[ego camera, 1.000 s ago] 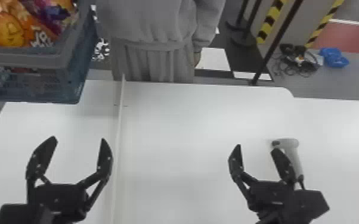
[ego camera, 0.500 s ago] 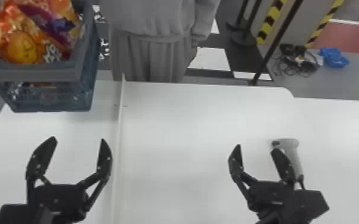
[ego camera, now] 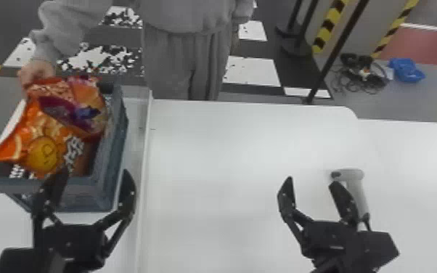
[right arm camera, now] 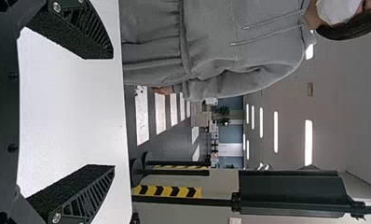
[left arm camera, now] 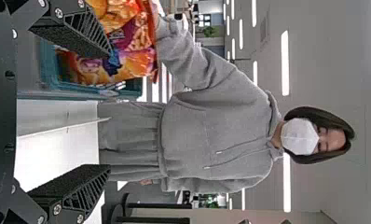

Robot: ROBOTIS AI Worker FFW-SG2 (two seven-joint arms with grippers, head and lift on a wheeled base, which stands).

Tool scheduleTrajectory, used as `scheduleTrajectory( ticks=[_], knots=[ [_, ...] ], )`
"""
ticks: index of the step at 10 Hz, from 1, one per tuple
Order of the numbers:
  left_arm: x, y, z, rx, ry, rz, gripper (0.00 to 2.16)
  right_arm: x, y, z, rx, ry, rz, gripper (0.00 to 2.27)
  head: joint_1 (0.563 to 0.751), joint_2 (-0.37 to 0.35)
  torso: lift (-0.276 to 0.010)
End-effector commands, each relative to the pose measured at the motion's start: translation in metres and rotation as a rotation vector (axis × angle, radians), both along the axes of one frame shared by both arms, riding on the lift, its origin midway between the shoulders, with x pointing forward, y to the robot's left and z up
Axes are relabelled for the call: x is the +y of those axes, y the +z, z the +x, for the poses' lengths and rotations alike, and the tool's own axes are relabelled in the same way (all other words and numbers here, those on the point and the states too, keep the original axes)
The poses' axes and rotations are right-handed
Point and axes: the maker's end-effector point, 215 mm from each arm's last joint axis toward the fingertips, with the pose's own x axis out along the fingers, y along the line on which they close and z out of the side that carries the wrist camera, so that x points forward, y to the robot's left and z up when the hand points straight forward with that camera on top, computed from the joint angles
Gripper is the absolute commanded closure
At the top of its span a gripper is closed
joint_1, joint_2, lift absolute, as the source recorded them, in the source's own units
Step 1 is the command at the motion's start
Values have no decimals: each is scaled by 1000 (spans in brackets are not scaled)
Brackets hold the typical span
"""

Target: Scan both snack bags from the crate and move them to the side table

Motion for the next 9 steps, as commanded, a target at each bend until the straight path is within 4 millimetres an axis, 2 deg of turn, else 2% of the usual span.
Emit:
scheduleTrajectory(
  ticks=[1, 3, 6, 7, 9],
  knots=[
    [0, -1, 0, 1, -1, 1, 161, 0, -1, 0, 2, 0, 0, 87, 695, -144, -75],
    [1, -2, 0, 4, 3, 2, 161, 0, -2, 0, 4, 0, 0, 87, 695, -144, -75],
    [14, 2, 0, -9, 36, 6, 161, 0, -2, 0, 4, -1, 1, 87, 695, -135, -75],
    [23, 4, -1, -18, 50, 9, 161, 0, -3, 0, 5, -1, 1, 87, 695, -128, -75],
    [54, 10, -3, -31, 99, 13, 178, 0, -3, 0, 5, -1, 1, 87, 695, -106, -75]
  ],
)
